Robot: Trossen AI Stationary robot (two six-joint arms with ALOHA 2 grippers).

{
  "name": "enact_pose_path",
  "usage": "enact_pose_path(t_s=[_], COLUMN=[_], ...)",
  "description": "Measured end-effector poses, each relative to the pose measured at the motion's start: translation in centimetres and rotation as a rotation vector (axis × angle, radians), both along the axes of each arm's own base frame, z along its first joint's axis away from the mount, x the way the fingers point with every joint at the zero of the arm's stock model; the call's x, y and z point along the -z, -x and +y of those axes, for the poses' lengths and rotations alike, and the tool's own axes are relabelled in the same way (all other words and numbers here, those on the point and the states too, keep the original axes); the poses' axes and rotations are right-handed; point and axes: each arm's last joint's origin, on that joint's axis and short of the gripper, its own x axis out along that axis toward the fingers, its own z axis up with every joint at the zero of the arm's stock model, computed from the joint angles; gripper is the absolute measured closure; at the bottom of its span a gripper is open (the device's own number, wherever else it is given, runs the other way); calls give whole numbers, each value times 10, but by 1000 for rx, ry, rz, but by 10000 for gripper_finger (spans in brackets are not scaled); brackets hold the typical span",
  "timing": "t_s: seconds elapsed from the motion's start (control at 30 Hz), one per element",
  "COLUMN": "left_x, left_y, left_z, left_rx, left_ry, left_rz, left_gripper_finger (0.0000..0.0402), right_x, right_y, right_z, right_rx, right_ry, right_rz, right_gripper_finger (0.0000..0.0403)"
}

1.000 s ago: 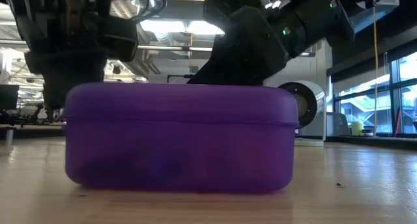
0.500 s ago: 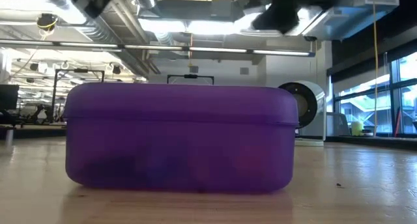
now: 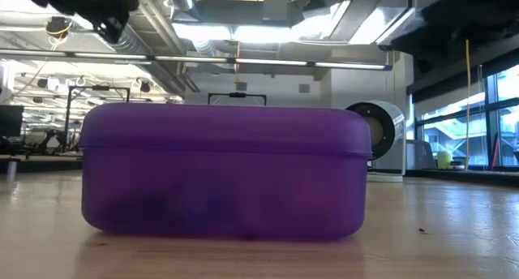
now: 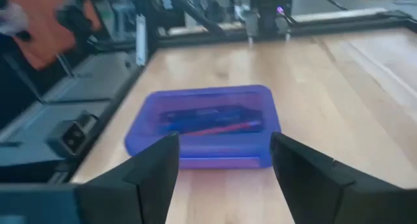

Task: Pick & place school supplies into a supply box
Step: Return to Home Position

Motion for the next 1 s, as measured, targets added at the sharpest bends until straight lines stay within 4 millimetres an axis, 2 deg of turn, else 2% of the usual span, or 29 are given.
enact_pose_path(t_s=[0.23, 0.43, 0.77, 1.0], left_x=[6, 24, 64, 71], left_y=[24, 39, 47, 51], left_z=[26, 39, 55, 61], left_rx=[-16, -40, -152, -175], left_ry=[0, -2, 19, 30], left_rz=[-115, -171, -183, -171], left_gripper_finger=[398, 399, 399, 400], right_x=[17, 26, 45, 41], right_y=[21, 31, 51, 55], right_z=[-10, -16, -26, -27], right_rx=[-41, -41, -47, -99], right_ry=[-57, -70, -111, -82], right_rz=[-82, -113, -184, -211], right_gripper_finger=[161, 161, 161, 161])
